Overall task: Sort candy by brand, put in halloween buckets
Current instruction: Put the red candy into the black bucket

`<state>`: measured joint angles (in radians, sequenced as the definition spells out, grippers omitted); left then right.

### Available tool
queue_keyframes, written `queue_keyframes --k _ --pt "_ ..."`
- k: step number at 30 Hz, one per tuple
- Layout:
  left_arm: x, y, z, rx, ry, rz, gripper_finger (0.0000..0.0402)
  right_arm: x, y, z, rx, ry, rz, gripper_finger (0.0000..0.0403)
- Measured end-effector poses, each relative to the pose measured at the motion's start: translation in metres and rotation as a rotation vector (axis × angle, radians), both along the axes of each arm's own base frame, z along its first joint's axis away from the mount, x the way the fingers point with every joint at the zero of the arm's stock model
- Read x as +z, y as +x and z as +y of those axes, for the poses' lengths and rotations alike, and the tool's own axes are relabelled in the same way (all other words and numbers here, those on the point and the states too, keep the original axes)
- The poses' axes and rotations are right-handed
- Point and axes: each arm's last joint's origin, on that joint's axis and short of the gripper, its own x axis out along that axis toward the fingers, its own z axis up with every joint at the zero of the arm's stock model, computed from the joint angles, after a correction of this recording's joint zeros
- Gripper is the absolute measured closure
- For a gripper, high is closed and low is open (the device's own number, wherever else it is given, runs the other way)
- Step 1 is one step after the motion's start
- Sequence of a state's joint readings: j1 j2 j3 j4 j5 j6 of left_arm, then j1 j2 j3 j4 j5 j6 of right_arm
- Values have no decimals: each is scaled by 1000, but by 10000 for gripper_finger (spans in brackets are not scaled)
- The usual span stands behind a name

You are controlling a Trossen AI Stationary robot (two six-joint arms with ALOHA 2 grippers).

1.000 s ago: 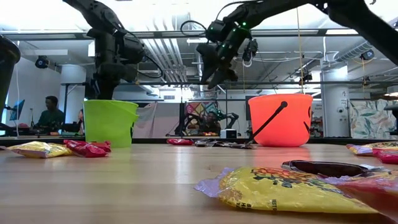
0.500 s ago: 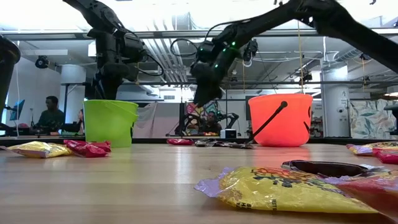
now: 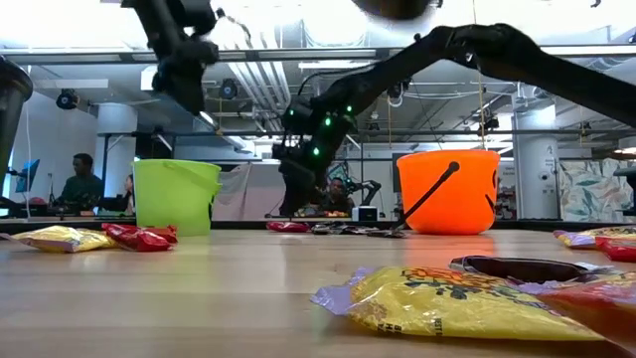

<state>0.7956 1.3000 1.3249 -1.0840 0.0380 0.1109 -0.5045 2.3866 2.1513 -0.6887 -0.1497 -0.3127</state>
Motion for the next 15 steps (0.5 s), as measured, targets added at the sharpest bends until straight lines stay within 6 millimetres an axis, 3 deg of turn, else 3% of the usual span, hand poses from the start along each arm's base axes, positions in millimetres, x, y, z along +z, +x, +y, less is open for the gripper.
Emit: queue_keyframes --k 5,10,15 --pt "33 -11 -11 20 118 -134 269 -20 -2 -8 -69 32 35 211" --pt "54 -20 -20 20 229 -242 269 -26 -2 -12 -67 57 22 217" --pt "63 -25 -25 20 281 -294 269 -25 -3 -12 -74 94 11 278"
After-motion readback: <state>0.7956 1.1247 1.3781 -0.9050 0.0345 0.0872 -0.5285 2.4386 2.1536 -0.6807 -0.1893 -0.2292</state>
